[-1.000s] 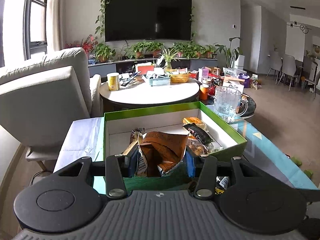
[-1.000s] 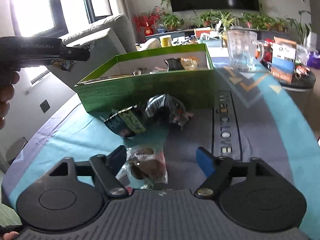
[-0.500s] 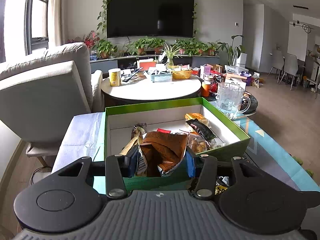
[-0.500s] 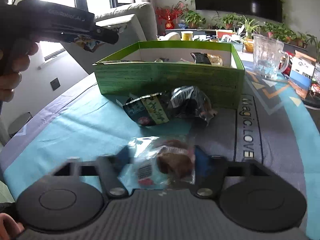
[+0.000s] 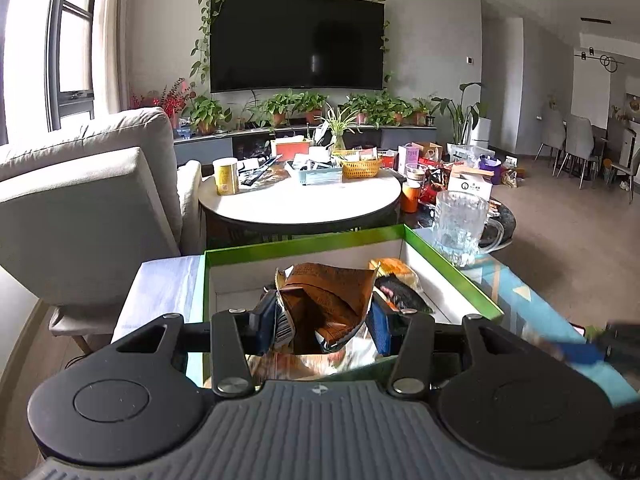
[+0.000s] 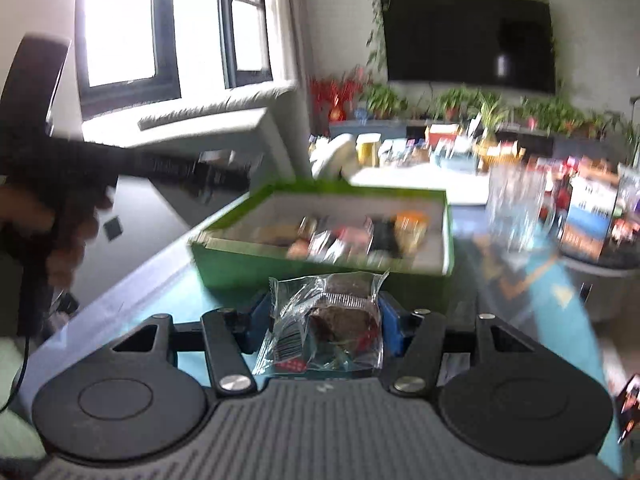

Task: Organize snacks
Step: 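Open the left tool to drop the foil bag while the right tool carries the clear bag over the box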

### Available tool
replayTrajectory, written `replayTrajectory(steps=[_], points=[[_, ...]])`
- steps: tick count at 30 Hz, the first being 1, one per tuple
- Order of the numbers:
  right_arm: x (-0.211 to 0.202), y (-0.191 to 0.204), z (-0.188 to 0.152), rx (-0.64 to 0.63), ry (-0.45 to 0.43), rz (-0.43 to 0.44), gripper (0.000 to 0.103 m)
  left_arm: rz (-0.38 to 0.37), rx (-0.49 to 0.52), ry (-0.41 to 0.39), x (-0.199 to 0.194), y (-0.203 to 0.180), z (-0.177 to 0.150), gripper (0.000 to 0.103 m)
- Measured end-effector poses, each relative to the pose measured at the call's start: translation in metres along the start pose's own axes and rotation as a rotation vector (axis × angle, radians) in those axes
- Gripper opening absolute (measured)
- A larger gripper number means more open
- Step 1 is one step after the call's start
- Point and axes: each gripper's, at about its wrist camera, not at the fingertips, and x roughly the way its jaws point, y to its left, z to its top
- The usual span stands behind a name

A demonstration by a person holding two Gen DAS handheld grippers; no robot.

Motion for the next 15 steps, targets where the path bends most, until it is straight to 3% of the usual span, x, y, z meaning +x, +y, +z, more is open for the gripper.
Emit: replayTrajectory(steps=[6,15], points=[[0.027,-0.013,0.032,0.007,-0.073,-0.019,0.037,0.001,-0.011,0.009,0.02,0.003,0.008,0.043],[0.071,-0.021,0.054,0.033,-0.08,-0.013,0.037,0.028,-0.018,0.037,0.057,0.017,0.016,0.043]])
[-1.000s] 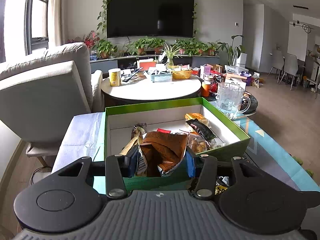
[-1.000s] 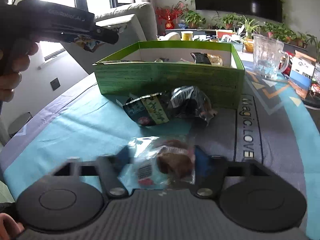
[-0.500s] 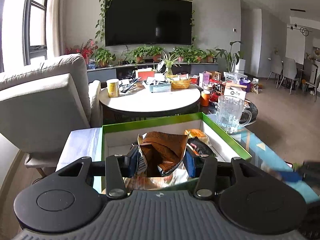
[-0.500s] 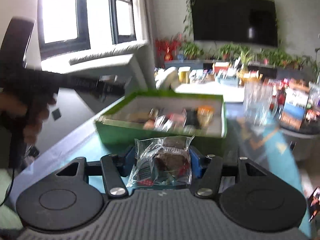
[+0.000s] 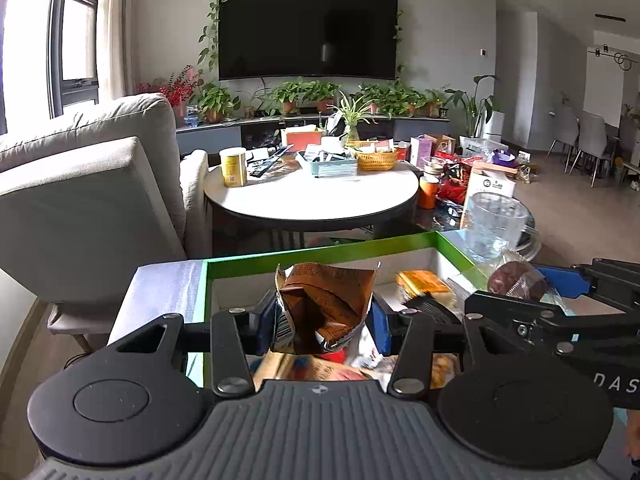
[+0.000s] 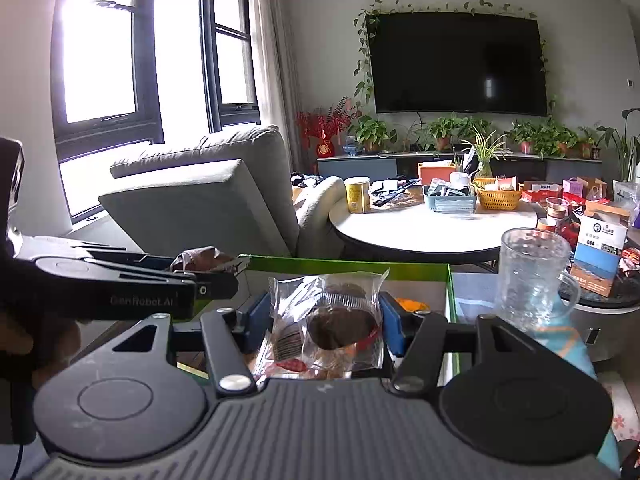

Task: Organize snacks
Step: 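Open the left tool to drop the foil bag while the right tool carries the clear bag over the box, then open the right tool to drop the clear bag of brown snack into the box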

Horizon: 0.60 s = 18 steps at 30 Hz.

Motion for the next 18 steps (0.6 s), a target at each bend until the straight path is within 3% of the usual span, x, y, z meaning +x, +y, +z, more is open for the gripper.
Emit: replayTrajectory(steps=[14,18], points=[[0.049,-0.004,0.006,0.022,0.041,-0.013,0.037,0.014,-0.028,0.051,0.041,0.015,-0.002,0.048],[0.056,-0.008,0.006,0.043,0.049,-0.029,0.037,0.028,-0.032,0.038,0.042,0.017,-0.001,0.056]])
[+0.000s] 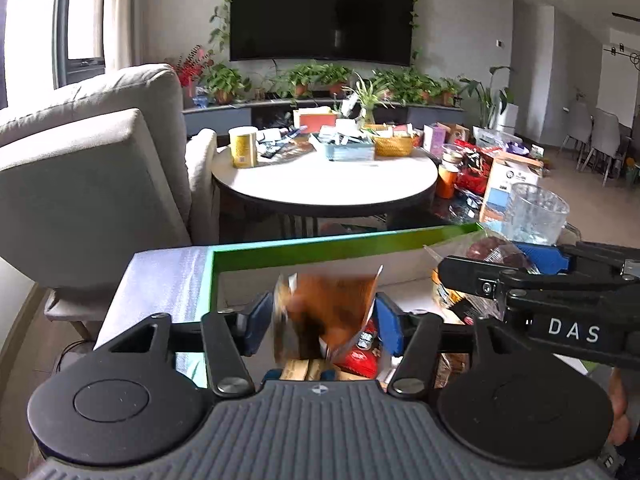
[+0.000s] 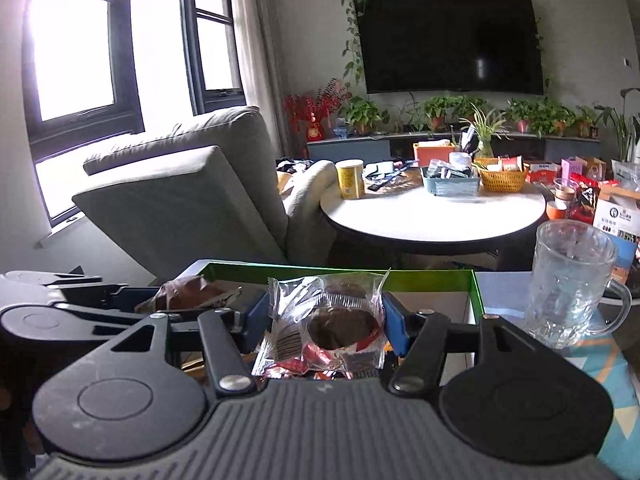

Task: Organize snacks
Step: 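Open the right tool to drop the clear bag of brown snack into the box, then grasp the black packet with yellow label with the left tool while the right tool grasps a silver foil bag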

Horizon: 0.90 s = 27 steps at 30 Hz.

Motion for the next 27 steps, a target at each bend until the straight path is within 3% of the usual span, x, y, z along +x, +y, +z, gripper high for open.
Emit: replayTrajectory(steps=[6,16,22,27], points=[[-0.001,-0.005,-0.002,0.032,0.003,-0.033,0.037,0.014,-0.019,-0.042,-0.01,0.003,0.001,0.066],[-0.039,-0.012,-0.002,0.037,-0.025,-0.037,0.038,0.016,-0.003,-0.057,-0.037,-0.003,-0.007,0.067],[-0.069,-0.027,-0.021,0.098,-0.005,-0.014,0.038,0.018,-0.011,-0.053,-0.059,0.0,-0.017,0.067],[-0.085,-0.031,-0.038,0.108,0.069,-0.018,0.038,-0.01,-0.032,-0.031,-0.08,0.0,-0.03,0.067]])
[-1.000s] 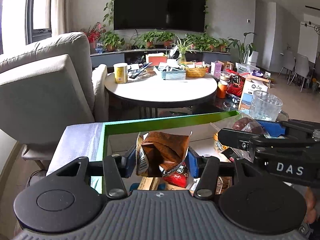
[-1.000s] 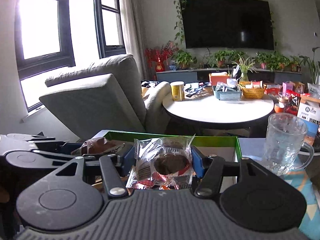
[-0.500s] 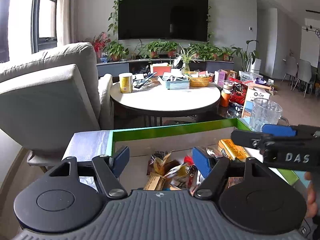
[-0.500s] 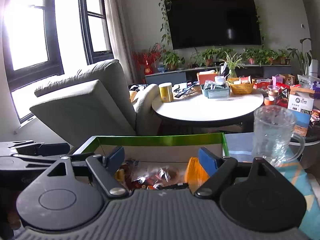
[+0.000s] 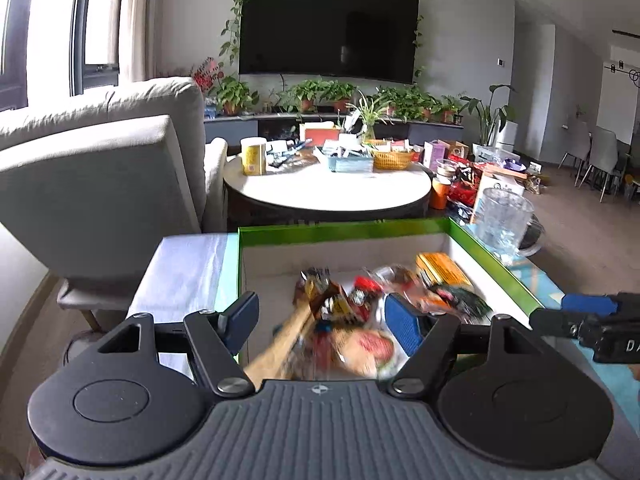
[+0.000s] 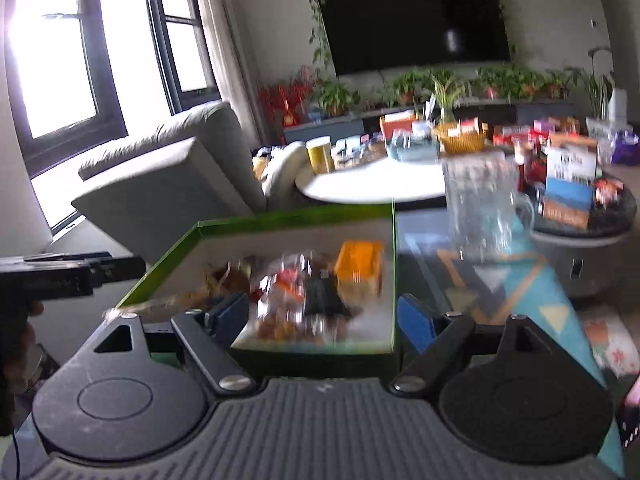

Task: Organize snacks
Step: 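Grasp the black packet with yellow label with the left tool while the right tool grasps a silver foil bag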

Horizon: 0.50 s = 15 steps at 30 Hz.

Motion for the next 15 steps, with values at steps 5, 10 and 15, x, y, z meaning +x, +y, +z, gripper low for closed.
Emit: replayTrajectory(steps=[5,10,15], points=[[0.003,0.002,-0.016,0.029,0.092,0.066,0.038,-0.045,0.011,0.026,-0.02,-0.008,-0.015,0.067],[0.019,-0.001,-0.029,0.172,0.183,0.187,0.038,-0.159,0.061,0.076,-0.027,-0.019,-0.028,0.067],[0.031,-0.004,-0.028,0.251,0.209,0.173,0.038,-0.259,0.114,0.194,-0.017,-0.029,-0.044,0.067]])
